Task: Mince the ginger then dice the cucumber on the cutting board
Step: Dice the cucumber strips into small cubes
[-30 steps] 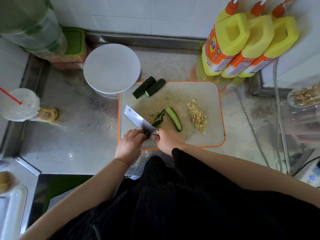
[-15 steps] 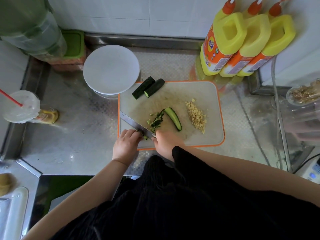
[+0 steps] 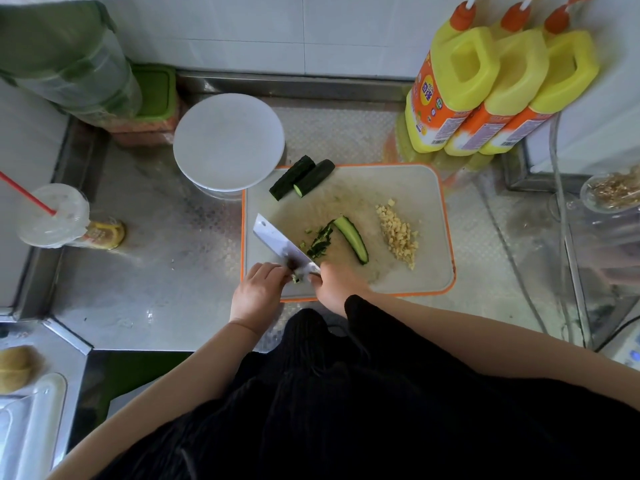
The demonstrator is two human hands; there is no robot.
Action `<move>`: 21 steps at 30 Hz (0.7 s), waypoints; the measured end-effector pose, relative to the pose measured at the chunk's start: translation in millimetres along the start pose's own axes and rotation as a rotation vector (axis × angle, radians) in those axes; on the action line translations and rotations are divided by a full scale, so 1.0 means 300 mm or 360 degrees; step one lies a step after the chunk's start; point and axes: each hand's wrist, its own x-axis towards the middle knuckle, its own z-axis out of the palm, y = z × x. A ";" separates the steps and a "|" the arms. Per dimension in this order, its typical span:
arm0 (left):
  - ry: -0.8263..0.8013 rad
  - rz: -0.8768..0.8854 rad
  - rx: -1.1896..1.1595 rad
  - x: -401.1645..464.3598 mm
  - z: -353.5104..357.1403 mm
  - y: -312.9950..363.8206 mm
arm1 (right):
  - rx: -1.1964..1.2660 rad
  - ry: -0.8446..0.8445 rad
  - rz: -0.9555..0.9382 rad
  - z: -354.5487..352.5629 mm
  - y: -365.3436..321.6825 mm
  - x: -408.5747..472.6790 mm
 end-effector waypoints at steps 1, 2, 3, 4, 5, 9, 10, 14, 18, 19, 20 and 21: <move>0.0006 0.0020 0.0001 -0.002 0.003 -0.003 | 0.0012 -0.0003 0.0023 -0.007 0.003 -0.002; -0.0040 -0.0004 -0.0014 0.001 -0.004 0.004 | -0.0001 -0.0001 0.0038 -0.016 0.007 -0.005; -0.0071 -0.0010 -0.0007 0.001 0.004 0.005 | -0.0020 0.0005 0.0048 -0.024 0.012 -0.007; -0.0118 -0.0033 -0.0005 0.006 -0.001 0.016 | -0.0029 0.0011 0.0055 -0.031 0.017 -0.010; -0.0105 -0.0026 0.0011 0.009 0.008 0.021 | -0.0026 0.0012 0.0055 -0.036 0.020 -0.012; 0.0051 -0.0055 0.0047 0.051 0.009 0.055 | 0.0029 0.0008 0.0074 -0.036 0.033 -0.024; 0.0098 -0.0043 0.0080 0.063 0.004 0.067 | 0.0068 0.0007 0.0081 -0.040 0.033 -0.026; 0.0171 0.0137 0.0100 0.097 -0.004 0.090 | 0.0318 0.0081 0.0152 -0.076 0.040 -0.025; 0.0139 0.0192 0.0123 0.112 -0.015 0.072 | 0.0483 0.0203 0.0167 -0.103 0.074 -0.029; 0.0149 0.0180 0.0152 0.117 -0.016 0.071 | 0.0480 0.0216 0.0156 -0.113 0.086 -0.036; 0.0148 0.0154 0.0162 0.125 -0.025 0.080 | 0.0448 0.0229 0.0146 -0.124 0.097 -0.044; 0.0171 0.0138 0.0156 0.134 -0.030 0.089 | 0.0381 0.0250 0.0129 -0.135 0.108 -0.053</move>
